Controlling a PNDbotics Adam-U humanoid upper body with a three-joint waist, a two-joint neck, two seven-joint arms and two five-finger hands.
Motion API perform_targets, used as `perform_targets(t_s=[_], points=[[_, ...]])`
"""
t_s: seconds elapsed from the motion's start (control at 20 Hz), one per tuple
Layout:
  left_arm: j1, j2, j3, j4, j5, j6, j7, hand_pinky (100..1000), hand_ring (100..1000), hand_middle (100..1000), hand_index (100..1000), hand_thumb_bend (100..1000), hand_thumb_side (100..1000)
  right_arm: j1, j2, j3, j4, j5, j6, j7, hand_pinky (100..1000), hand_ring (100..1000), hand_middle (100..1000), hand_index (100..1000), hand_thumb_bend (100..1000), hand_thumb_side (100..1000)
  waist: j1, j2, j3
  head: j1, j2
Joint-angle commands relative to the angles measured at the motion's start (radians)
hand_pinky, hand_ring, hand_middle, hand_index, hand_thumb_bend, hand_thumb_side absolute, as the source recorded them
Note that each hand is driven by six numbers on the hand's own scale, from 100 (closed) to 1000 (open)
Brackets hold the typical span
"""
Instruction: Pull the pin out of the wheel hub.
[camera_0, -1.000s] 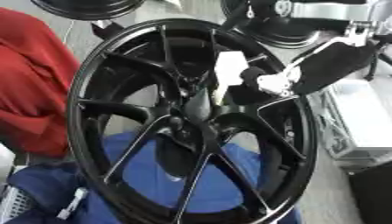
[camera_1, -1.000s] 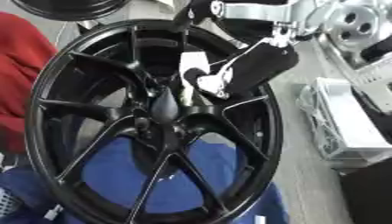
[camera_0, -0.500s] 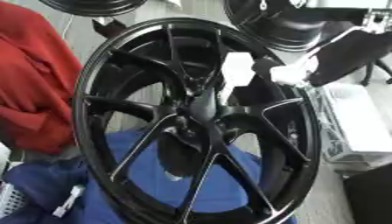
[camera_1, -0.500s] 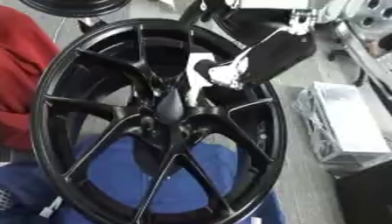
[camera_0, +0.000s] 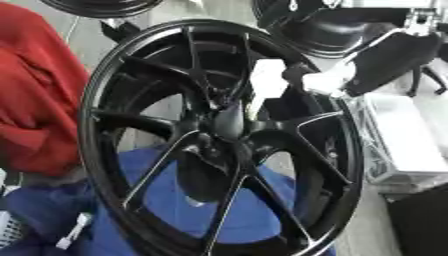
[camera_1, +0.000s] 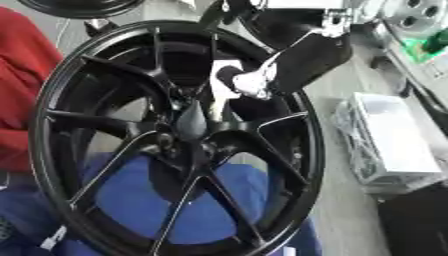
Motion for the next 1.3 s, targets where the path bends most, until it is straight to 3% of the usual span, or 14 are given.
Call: perform_targets(t_s=[0.05, 1.3], points=[[-0.009, 0.026, 0.0, -0.022, -0.003, -0.005, 0.0, 706, 645, 582, 660, 398, 578, -0.015, -0.022, -0.004, -0.009, 0.006, 0.008, 0.006, 918, 933, 892, 934, 202, 487, 0.008, -0.013, 0.004, -0.027, -0.012], [-0.02, 0.025, 0.002, -0.022, -0.009, -0.007, 0.003, 705, 642, 578, 660, 405, 577, 0.003, -0.014, 0.014, -0.009, 0.027, 0.025, 0.018, 919, 934, 894, 937, 212, 509, 0.002, 0.021, 0.03, -0.054, -0.008]])
